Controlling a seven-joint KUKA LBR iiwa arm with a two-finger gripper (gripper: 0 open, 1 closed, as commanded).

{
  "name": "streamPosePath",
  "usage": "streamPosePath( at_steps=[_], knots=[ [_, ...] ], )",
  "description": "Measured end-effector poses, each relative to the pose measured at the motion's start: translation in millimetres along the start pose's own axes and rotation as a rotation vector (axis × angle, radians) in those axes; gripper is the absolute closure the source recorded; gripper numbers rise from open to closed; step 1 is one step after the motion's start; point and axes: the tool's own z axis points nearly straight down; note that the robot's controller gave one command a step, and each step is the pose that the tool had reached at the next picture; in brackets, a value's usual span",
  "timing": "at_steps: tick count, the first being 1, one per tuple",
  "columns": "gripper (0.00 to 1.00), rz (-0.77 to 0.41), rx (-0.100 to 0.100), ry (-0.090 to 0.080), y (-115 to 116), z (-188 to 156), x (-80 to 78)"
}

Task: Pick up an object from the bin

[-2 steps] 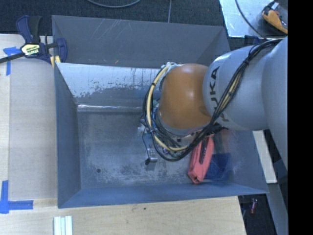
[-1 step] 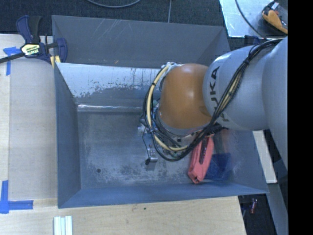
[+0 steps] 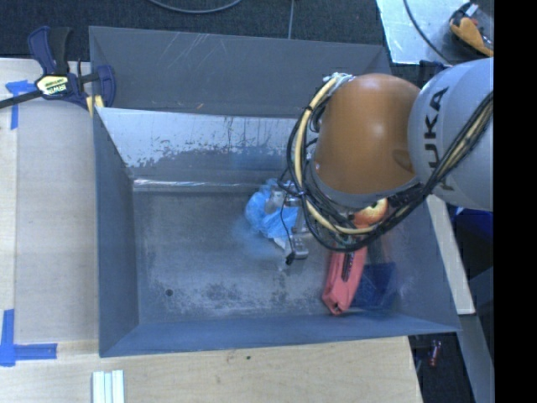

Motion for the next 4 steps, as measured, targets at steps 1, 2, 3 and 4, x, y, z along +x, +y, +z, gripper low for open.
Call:
streamPosePath(
  at_steps=[1, 2, 3, 4],
  knots=[
    [0.00, -0.004, 0.000, 0.010, -13, -10, -20.8],
    [0.00, -0.017, -0.001, 0.001, -31, 111, -5.3],
    [0.00, 0.131, -0.001, -0.003, -64, 108, 10.5],
    [0.00, 0.244, -0.003, 0.002, -76, 80, -22.2]
  ],
)
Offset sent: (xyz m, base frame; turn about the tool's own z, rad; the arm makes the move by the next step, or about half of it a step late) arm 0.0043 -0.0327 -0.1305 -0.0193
